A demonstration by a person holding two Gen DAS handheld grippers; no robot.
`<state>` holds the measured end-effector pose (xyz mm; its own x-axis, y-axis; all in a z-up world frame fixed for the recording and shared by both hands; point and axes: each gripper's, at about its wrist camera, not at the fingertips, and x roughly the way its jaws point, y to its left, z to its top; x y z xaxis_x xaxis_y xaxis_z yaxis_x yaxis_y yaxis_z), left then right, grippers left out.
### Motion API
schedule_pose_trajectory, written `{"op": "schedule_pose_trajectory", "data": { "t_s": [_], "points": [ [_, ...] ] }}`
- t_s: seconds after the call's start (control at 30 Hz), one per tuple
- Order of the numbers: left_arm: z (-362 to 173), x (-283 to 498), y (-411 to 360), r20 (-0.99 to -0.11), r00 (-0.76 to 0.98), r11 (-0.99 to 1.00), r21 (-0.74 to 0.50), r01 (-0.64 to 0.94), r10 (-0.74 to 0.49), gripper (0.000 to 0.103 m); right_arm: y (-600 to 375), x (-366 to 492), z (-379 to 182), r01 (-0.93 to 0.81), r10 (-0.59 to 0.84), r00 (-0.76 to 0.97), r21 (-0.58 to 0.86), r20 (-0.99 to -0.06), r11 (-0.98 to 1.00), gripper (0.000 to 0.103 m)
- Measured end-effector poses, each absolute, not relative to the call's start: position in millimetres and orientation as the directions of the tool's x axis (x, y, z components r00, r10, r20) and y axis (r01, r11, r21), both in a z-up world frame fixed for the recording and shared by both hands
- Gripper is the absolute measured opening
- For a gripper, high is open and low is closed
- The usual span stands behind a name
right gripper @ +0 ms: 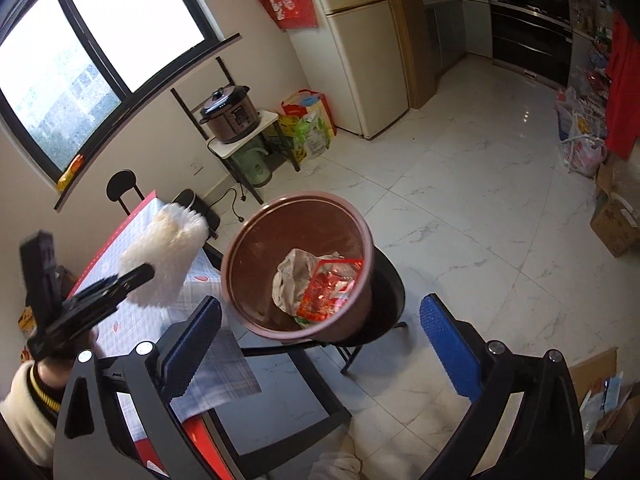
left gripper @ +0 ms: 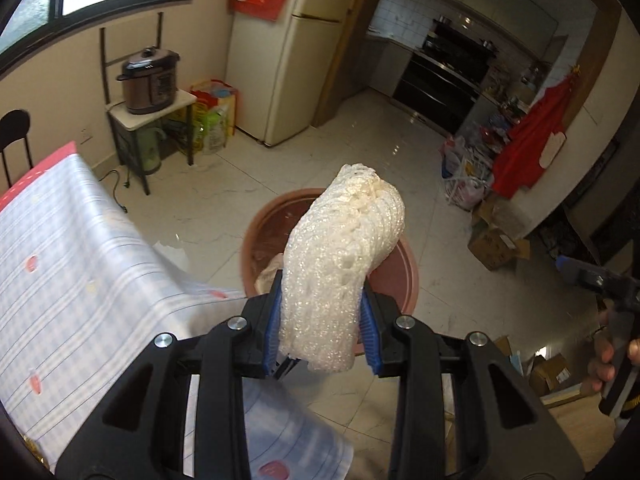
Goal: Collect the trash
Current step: 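Drop the clear tray into the bin with the right gripper while the left gripper carries bubble wrap, then move both tools back toward the table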
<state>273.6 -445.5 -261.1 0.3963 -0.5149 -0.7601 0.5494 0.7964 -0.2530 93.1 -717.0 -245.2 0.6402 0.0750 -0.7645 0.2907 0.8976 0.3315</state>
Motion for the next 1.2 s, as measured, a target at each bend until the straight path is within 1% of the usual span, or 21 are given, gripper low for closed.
{"op": "schedule_pose_trajectory", "data": {
  "t_s": [0.1,0.13,0.17,0.2,0.23,0.27,0.33,0.4,0.57,0.77,0.97,1.13,1.2],
  "points": [
    [-269,290,-472,-0.761,0.381,0.789,-0.268,0.553,-0.526,0.039,-730,77,-253,0.333,0.052,0.632,0.332,-0.773,0.883,0.098],
    [-270,295,-481,-0.752,0.389,0.786,-0.27,0.556,-0.533,0.047,-735,71,-255,0.352,0.042,0.632,0.336,-0.774,0.874,0.098],
    [-269,299,-488,-0.739,0.4,0.783,-0.27,0.561,-0.541,0.058,-740,67,-257,0.366,0.036,0.632,0.34,-0.774,0.866,0.098],
    [-269,302,-494,-0.731,0.406,0.779,-0.27,0.566,-0.548,0.064,-743,63,-260,0.38,0.033,0.631,0.345,-0.775,0.858,0.098],
    [-266,306,-500,-0.725,0.413,0.778,-0.266,0.569,-0.551,0.074,-745,60,-262,0.388,0.032,0.628,0.348,-0.778,0.853,0.098],
    [-263,307,-504,-0.72,0.426,0.781,-0.258,0.569,-0.548,0.081,-746,58,-263,0.391,0.032,0.626,0.349,-0.779,0.852,0.098],
    [-253,309,-504,-0.704,0.45,0.784,-0.249,0.568,-0.55,0.085,-745,56,-263,0.387,0.033,0.626,0.347,-0.78,0.854,0.098],
    [-245,306,-493,-0.693,0.473,0.796,-0.249,0.552,-0.545,0.091,-743,57,-260,0.377,0.04,0.633,0.353,-0.773,0.856,0.098],
    [-221,298,-431,-0.671,0.551,0.851,-0.252,0.46,-0.497,0.095,-728,72,-249,0.322,0.066,0.662,0.363,-0.747,0.875,0.098],
    [-199,278,-331,-0.659,0.649,0.924,-0.244,0.295,-0.381,0.096,-684,111,-234,0.198,0.156,0.672,0.378,-0.724,0.904,0.098],
    [-184,237,-221,-0.653,0.725,0.973,-0.206,0.107,-0.218,0.097,-617,156,-224,0.047,0.268,0.643,0.387,-0.717,0.921,0.098],
    [-181,178,-123,-0.664,0.746,0.981,-0.174,-0.088,-0.051,0.097,-545,187,-220,-0.092,0.356,0.597,0.379,-0.719,0.921,0.098],
    [-182,152,-83,-0.669,0.744,0.97,-0.179,-0.167,0.005,0.097,-513,195,-219,-0.143,0.385,0.574,0.375,-0.723,0.916,0.098]
  ]
}}
